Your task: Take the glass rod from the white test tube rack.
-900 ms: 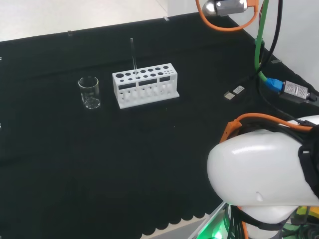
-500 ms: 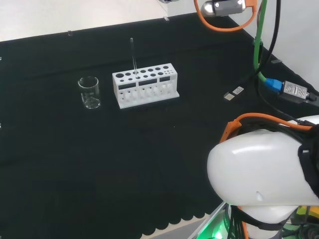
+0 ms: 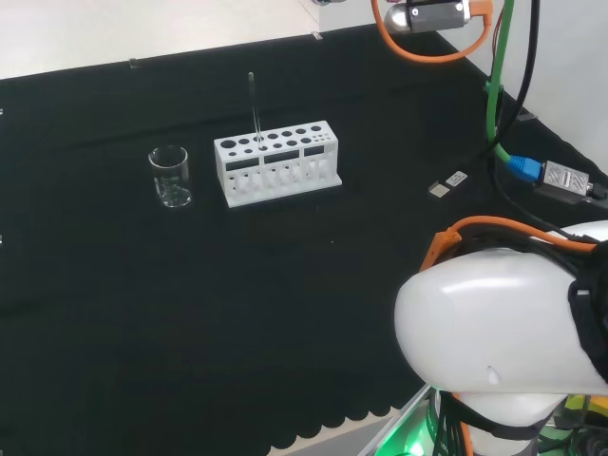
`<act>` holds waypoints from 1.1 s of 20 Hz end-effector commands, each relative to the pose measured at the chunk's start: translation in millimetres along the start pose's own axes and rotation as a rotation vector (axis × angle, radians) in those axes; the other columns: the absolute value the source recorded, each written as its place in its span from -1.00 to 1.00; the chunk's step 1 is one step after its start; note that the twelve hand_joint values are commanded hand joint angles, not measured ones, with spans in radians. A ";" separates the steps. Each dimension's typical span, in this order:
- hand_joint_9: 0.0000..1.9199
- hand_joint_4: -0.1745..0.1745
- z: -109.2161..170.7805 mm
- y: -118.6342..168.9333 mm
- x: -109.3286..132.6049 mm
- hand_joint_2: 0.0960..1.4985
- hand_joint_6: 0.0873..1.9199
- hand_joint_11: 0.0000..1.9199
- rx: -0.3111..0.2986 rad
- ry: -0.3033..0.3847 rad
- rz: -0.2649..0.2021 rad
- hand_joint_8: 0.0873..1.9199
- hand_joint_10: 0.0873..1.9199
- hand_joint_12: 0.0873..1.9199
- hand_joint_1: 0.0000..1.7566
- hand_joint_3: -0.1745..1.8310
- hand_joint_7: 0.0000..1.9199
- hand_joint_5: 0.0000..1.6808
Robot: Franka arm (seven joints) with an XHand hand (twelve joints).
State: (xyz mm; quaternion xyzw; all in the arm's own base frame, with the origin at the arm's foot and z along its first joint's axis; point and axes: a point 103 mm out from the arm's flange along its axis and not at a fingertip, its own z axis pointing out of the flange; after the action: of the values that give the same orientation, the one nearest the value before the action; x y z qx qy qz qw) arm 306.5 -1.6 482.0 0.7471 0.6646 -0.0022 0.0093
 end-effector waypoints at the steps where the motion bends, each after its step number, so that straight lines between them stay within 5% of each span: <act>1: -0.78 -0.14 2.5 -3.0 2.5 0.13 -1.00 -0.88 -0.034 0.022 -0.042 -0.27 -0.09 0.49 -0.50 -0.38 -0.94 -0.75; 7: -0.57 -0.22 -5.0 13.7 -1.7 0.01 -1.00 -0.62 -0.034 0.090 -0.067 -0.26 -0.17 0.42 -0.37 -0.39 -0.79 -0.63; 11: -0.59 -0.18 -9.0 34.5 -6.6 -0.10 -1.00 -0.63 0.008 0.084 -0.078 -0.28 -0.14 0.46 -0.33 -0.40 -0.72 -0.57; 15: -0.63 -0.18 -14.9 63.5 -12.7 -0.16 -1.00 -0.65 -0.014 0.144 -0.074 -0.29 -0.11 0.48 -0.29 -0.40 -0.73 -0.57; 19: -0.50 -0.22 -15.4 86.6 -13.1 -0.20 -1.00 -0.51 0.001 0.126 -0.092 -0.28 -0.13 0.40 -0.22 -0.37 -0.66 -0.52; 20: -0.47 -0.23 -16.6 95.2 -11.5 -0.22 -1.00 -0.48 -0.011 0.130 -0.058 -0.29 -0.16 0.39 -0.19 -0.36 -0.63 -0.50; 22: -0.41 -0.24 -12.3 107.3 -3.2 -0.25 -1.00 -0.43 0.005 0.138 -0.115 -0.30 -0.19 0.36 -0.15 -0.34 -0.58 -0.46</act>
State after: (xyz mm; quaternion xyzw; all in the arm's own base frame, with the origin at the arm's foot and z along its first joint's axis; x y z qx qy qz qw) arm 372.8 -18.3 496.4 0.7222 0.6900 0.0403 -0.0281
